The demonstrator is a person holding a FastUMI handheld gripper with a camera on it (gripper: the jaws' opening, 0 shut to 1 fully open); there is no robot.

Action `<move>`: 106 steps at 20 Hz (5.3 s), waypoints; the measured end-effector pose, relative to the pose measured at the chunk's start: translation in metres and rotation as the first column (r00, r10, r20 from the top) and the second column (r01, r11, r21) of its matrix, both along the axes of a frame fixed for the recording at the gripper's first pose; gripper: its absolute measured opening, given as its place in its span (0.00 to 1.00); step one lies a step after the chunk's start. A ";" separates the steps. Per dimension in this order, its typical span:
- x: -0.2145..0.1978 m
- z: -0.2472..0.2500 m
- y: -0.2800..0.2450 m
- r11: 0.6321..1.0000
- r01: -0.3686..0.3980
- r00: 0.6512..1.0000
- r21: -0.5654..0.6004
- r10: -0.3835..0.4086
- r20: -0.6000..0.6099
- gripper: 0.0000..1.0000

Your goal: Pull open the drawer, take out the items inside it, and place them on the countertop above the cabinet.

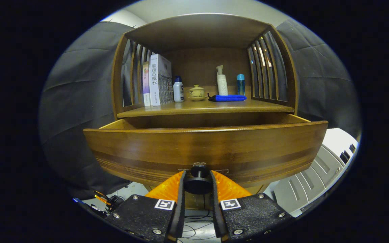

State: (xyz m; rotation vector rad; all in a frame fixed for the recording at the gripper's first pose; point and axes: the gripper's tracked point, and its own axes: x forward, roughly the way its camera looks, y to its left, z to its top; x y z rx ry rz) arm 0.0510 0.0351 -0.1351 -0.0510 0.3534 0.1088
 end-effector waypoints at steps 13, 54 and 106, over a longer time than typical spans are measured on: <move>-0.059 -0.006 0.004 0.999 -0.035 0.999 -0.009 0.035 -0.010 0.34; 0.044 0.075 -0.005 0.994 -0.113 0.993 -0.003 0.113 -0.035 0.93; 0.129 0.127 0.001 0.997 -0.051 0.992 0.051 0.056 -0.116 0.25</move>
